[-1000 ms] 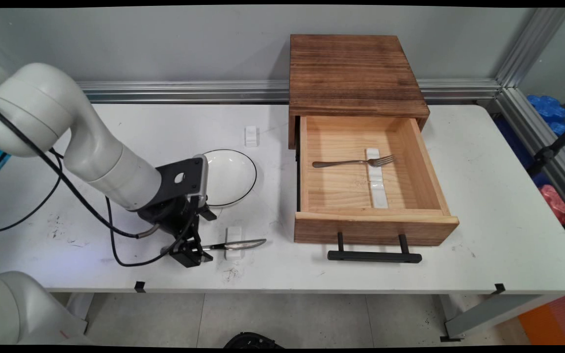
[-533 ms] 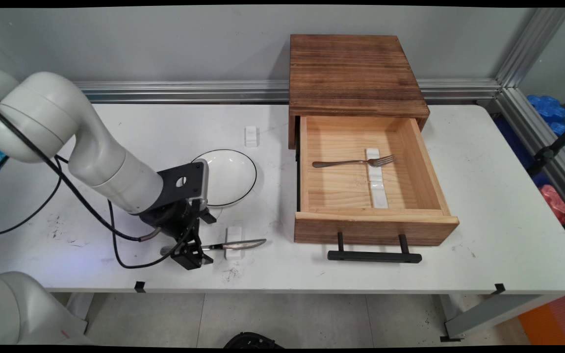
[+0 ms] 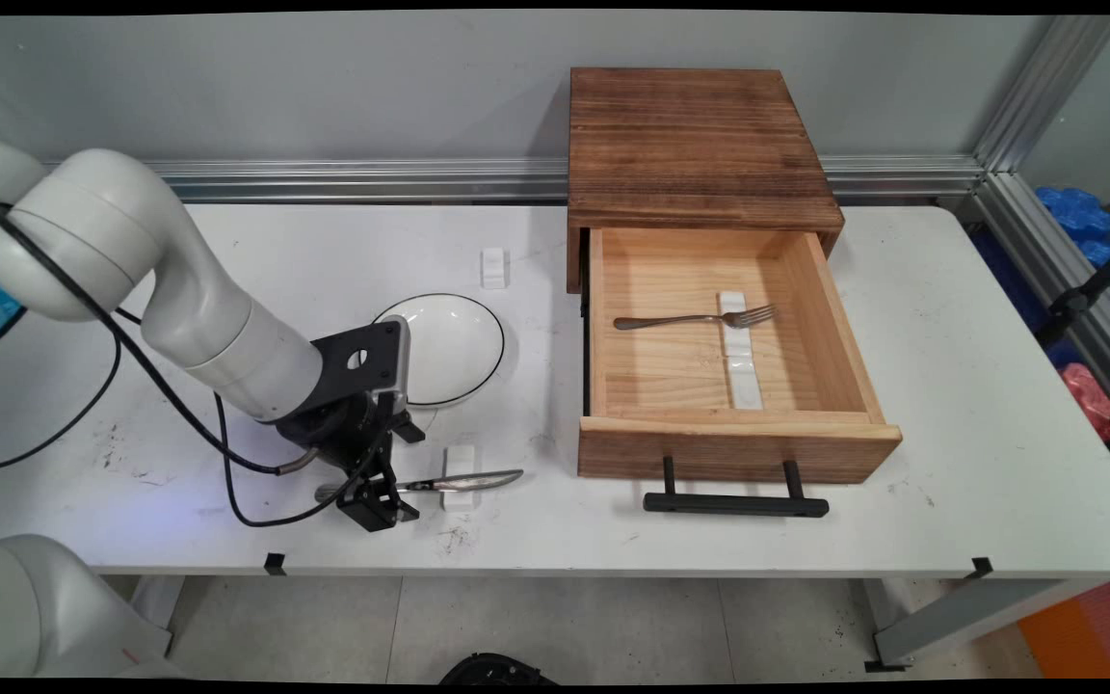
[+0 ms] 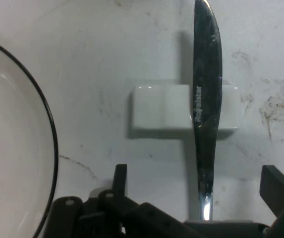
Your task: Pick up the knife from the right of the white plate
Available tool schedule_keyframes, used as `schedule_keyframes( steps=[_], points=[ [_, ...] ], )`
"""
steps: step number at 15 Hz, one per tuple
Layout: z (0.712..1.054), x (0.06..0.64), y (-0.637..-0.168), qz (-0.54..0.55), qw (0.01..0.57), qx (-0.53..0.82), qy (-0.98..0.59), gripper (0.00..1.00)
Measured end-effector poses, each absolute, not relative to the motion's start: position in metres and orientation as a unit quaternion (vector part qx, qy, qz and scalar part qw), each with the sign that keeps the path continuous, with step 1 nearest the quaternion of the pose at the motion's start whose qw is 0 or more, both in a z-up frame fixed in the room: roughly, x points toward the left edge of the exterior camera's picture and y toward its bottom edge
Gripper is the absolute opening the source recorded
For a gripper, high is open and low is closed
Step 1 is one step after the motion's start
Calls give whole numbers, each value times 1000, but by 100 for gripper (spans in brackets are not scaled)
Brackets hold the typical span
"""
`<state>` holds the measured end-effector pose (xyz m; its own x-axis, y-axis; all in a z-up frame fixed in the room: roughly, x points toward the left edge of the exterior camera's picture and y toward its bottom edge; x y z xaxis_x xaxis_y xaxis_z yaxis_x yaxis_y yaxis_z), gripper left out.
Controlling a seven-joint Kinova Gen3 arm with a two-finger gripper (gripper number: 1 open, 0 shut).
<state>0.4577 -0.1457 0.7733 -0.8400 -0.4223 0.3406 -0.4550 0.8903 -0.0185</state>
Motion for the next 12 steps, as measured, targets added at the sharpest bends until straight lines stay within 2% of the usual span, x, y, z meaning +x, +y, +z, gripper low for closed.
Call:
schedule_keyframes(
  steps=[12],
  points=[
    [771, 462, -150, 36, 172, 231, -957, 100]
  ],
)
